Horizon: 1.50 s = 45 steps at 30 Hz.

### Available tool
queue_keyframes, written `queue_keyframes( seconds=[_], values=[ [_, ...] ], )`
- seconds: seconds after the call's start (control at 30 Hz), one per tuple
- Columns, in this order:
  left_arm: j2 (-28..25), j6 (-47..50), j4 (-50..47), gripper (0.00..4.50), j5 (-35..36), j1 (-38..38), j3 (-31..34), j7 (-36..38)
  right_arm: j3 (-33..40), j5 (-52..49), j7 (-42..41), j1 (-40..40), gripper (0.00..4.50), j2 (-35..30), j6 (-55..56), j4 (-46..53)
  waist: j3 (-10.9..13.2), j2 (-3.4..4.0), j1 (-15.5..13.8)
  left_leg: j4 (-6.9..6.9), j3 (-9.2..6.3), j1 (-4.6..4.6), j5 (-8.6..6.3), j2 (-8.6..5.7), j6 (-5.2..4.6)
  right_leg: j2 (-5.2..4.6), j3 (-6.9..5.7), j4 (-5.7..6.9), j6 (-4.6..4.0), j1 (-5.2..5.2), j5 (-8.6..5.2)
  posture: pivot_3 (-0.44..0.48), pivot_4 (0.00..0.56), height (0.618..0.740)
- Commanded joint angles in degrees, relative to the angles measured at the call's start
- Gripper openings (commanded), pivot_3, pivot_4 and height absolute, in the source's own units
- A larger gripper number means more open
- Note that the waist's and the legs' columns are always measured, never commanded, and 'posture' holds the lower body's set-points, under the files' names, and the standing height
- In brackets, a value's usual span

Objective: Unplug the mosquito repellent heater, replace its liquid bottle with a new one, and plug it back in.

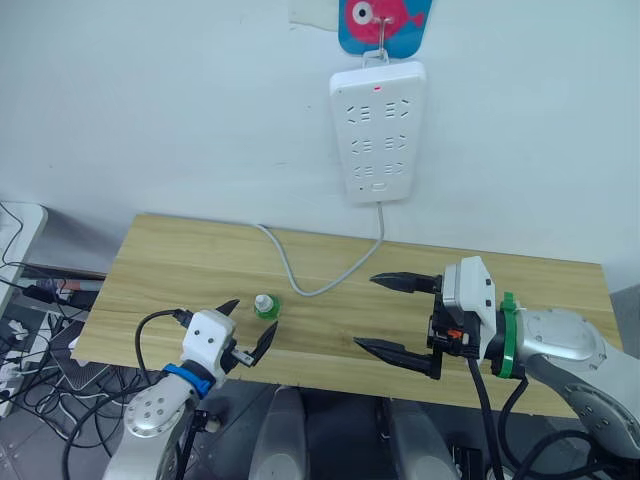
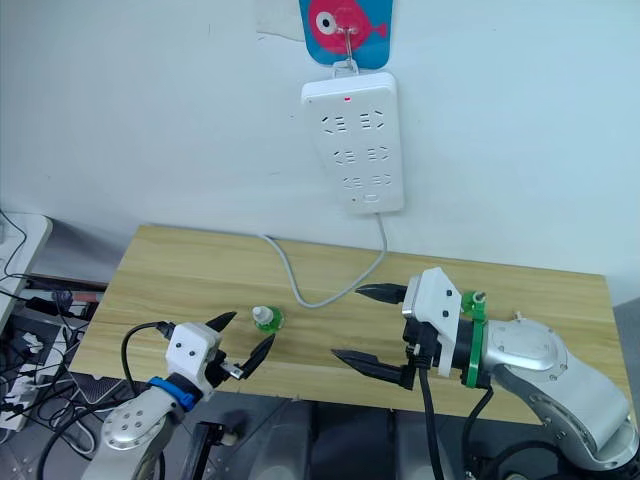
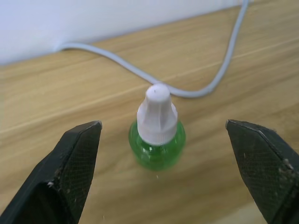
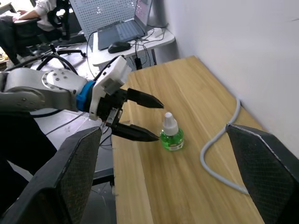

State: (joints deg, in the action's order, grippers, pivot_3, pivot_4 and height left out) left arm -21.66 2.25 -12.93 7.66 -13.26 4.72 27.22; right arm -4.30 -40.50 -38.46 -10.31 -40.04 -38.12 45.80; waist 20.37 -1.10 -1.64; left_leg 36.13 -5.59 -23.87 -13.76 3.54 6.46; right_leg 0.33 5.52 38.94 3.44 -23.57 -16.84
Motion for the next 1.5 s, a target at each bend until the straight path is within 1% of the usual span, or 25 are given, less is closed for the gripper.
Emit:
queue_keyframes(
  seconds=[0.03, 0.07, 0.3, 0.53, 0.6, 0.83, 1.0, 1.1, 1.27, 1.3, 1.43, 1.5],
  values=[
    [0.5, -2.3, 1.8, 4.5, -1.0, -0.3, -0.9, -0.3, 0.5, -0.6, 0.0, -0.7, 4.44, 0.1, -0.1, 0.7, 0.0, 0.0, 0.0, 0.0, 0.0, 0.0, 0.0, 0.0, 0.0, 0.0, -0.01, 0.0, 0.0, 0.0, 0.0, 0.174, 0.347, 0.74],
    [0.8, -2.3, 2.4, 4.5, -1.2, 0.3, -1.4, -0.5, 0.8, -1.1, 0.5, -1.0, 4.44, 0.3, -0.5, 0.7, 0.0, 0.0, 0.0, 0.0, 0.0, 0.0, 0.0, 0.0, 0.0, 0.0, 0.0, 0.01, 0.0, 0.0, 0.0, 0.16, 0.345, 0.74],
    [3.1, -4.9, 9.8, 4.5, -3.4, 4.7, -3.7, -2.1, 1.9, -2.6, 2.0, -2.0, 4.44, 0.3, -2.3, 0.9, 0.0, -0.01, 0.1, 0.02, -0.03, 0.01, 0.01, 0.0, 0.0, 0.0, -0.03, 0.05, -0.01, 0.01, 0.01, 0.152, 0.342, 0.74],
    [4.2, -5.7, 12.0, 4.5, -4.4, 5.0, -4.6, -3.4, 3.1, -3.3, 1.3, -2.1, 4.44, -0.7, -2.7, 0.3, 0.0, -0.01, 0.1, 0.02, -0.04, 0.02, 0.01, 0.0, 0.0, 0.0, -0.03, 0.06, -0.01, 0.02, 0.01, 0.152, 0.342, 0.74],
    [4.6, -5.4, 12.9, 4.5, -4.5, 5.3, -4.0, -4.6, 3.3, -3.9, 1.2, -1.9, 4.44, -0.8, -3.2, 0.6, 0.0, -0.01, 0.1, 0.02, -0.04, 0.02, 0.01, 0.0, 0.0, 0.0, -0.04, 0.06, -0.01, 0.02, 0.01, 0.139, 0.351, 0.74],
    [4.6, -6.3, 16.3, 4.5, -4.6, 8.1, -4.0, -5.7, 4.0, -5.3, 3.0, -1.0, 4.44, -0.4, -4.4, 1.7, 0.0, -0.01, 0.1, 0.03, -0.06, 0.02, 0.01, -0.01, 0.0, 0.0, -0.05, 0.06, -0.01, 0.03, 0.01, 0.141, 0.356, 0.74],
    [4.2, -8.1, 18.8, 4.5, -5.3, 9.8, -5.3, -4.7, 4.2, -5.7, 3.6, -1.1, 4.44, -0.3, -4.9, 1.9, 0.0, -0.01, 0.2, 0.02, -0.05, 0.02, 0.01, -0.01, 0.0, 0.0, -0.05, 0.06, -0.01, 0.04, 0.01, 0.131, 0.358, 0.74],
    [4.1, -7.6, 19.3, 3.91, -5.3, 9.5, -5.1, -4.7, 4.3, -5.7, 3.4, -1.2, 4.5, -0.7, -4.9, 1.8, 0.0, -0.01, 0.2, 0.03, -0.06, 0.03, 0.01, -0.01, 0.0, 0.0, -0.06, 0.06, -0.01, 0.04, 0.01, 0.124, 0.349, 0.74],
    [3.4, -7.6, 19.4, 2.41, -4.6, 8.3, -4.7, -3.8, 4.8, -5.3, 3.6, -1.6, 4.5, -0.7, -4.7, 1.0, 0.0, -0.01, 0.2, 0.03, -0.05, 0.03, 0.02, 0.0, 0.01, 0.0, -0.05, 0.06, -0.01, 0.04, 0.01, 0.127, 0.341, 0.74],
    [3.3, -7.8, 19.4, 2.17, -4.6, 8.4, -4.6, -3.7, 4.9, -5.1, 3.7, -1.6, 4.5, -0.7, -4.6, 0.9, 0.0, -0.01, 0.2, 0.03, -0.05, 0.04, 0.02, 0.0, 0.03, 0.0, -0.06, 0.07, -0.01, 0.04, 0.01, 0.13, 0.34, 0.74],
    [1.8, -8.2, 15.8, 2.17, -4.4, 10.0, -5.8, -0.8, 4.7, -3.4, 6.1, -0.5, 4.5, -0.3, -5.1, 1.0, 0.0, -0.01, 0.2, 0.03, -0.07, 0.04, 0.04, 0.0, 0.05, 0.0, -0.07, 0.07, -0.01, 0.05, 0.01, 0.144, 0.329, 0.74],
    [0.0, -7.8, 12.7, 2.17, -4.1, 11.4, -7.5, 2.9, 4.7, -3.6, 8.3, 0.7, 4.5, 0.5, -5.9, 1.3, 0.0, -0.03, 0.0, 0.02, -0.09, 0.02, 0.05, -0.01, 0.08, 0.0, -0.09, 0.07, -0.01, 0.04, 0.01, 0.147, 0.326, 0.74]
  ],
)
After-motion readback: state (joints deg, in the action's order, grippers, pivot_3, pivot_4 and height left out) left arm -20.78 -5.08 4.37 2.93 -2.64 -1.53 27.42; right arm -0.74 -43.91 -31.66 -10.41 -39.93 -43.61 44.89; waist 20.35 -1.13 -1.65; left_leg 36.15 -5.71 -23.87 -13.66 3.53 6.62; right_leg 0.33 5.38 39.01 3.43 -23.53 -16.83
